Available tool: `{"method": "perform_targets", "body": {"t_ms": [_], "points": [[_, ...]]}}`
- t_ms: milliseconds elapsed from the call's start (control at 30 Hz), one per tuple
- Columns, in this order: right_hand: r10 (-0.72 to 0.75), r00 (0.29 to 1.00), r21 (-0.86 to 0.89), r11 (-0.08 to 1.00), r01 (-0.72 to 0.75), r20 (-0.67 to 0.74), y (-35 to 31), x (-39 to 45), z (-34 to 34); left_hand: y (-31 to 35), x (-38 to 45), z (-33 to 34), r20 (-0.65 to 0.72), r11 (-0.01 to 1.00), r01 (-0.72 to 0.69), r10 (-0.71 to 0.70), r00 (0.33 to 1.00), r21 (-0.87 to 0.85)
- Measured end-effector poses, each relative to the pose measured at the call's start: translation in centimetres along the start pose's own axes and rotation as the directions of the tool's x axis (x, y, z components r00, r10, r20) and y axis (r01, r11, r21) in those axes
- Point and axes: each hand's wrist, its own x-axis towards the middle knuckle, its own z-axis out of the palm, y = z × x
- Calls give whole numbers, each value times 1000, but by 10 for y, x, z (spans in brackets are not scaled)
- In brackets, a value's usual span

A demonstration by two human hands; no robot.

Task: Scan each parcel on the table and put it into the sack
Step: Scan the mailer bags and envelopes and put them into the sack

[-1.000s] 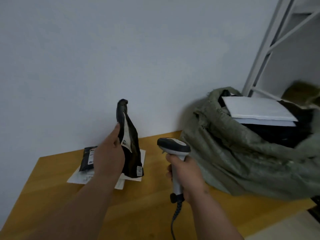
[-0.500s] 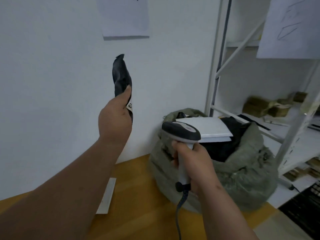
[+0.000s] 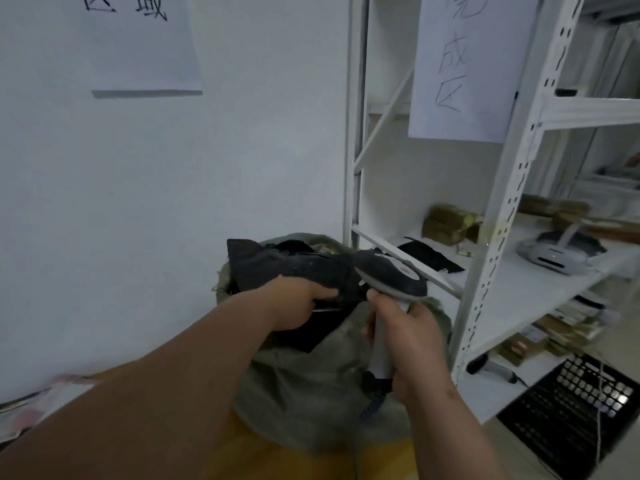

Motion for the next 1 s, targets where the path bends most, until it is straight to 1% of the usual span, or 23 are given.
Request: {"method": "perform_targets", "body": {"t_ms": [33, 67, 167, 233, 267, 333, 400, 500, 567, 700, 867, 933, 1000], "points": [[19, 1000, -6, 1000, -19, 5, 1, 2, -4, 3, 0, 4, 96, 996, 72, -76, 992, 50], [32, 999, -6, 999, -32, 17, 2, 3, -6, 6, -1, 6, 150, 990, 110, -122, 981, 88], [45, 997, -1, 999, -45, 60, 5, 5, -6, 8, -3, 7, 179, 980, 111, -141, 974, 166], [54, 995, 3, 999, -54, 84, 8, 5, -4, 8, -4, 4, 189, 985, 108, -133, 973, 137], [62, 993, -4, 998, -61, 97, 10, 6, -2, 8, -5, 3, 185, 990, 114, -128, 974, 82], [73, 988, -15, 997, -72, 133, 12, 3, 3, 10, -10, 0, 123, 990, 136, -129, 984, -49], [69, 982, -18, 998, -67, 176, 12, 0, 8, 7, -18, -1, -13, 977, 181, -183, 983, -114], [54, 976, -60, 997, -43, 211, 14, -8, 18, -9, -32, 0, -230, 962, 256, -272, 934, -100], [62, 970, -87, 995, -42, 235, 17, -14, 29, -22, -44, 1, -301, 943, 313, -332, 894, -110], [75, 954, -121, 992, -41, 292, 21, -35, 57, -49, -78, 5, -359, 918, 383, -393, 846, -104], [79, 933, -154, 988, -26, 351, 34, -73, 103, -97, -140, 19, -394, 868, 467, -494, 775, -168], [114, 922, -183, 982, -48, 370, 45, -91, 122, -116, -167, 29, -384, 839, 508, -542, 747, -196], [155, 907, -222, 973, -71, 391, 60, -110, 141, -134, -197, 40, -347, 797, 557, -603, 718, -232]]}}
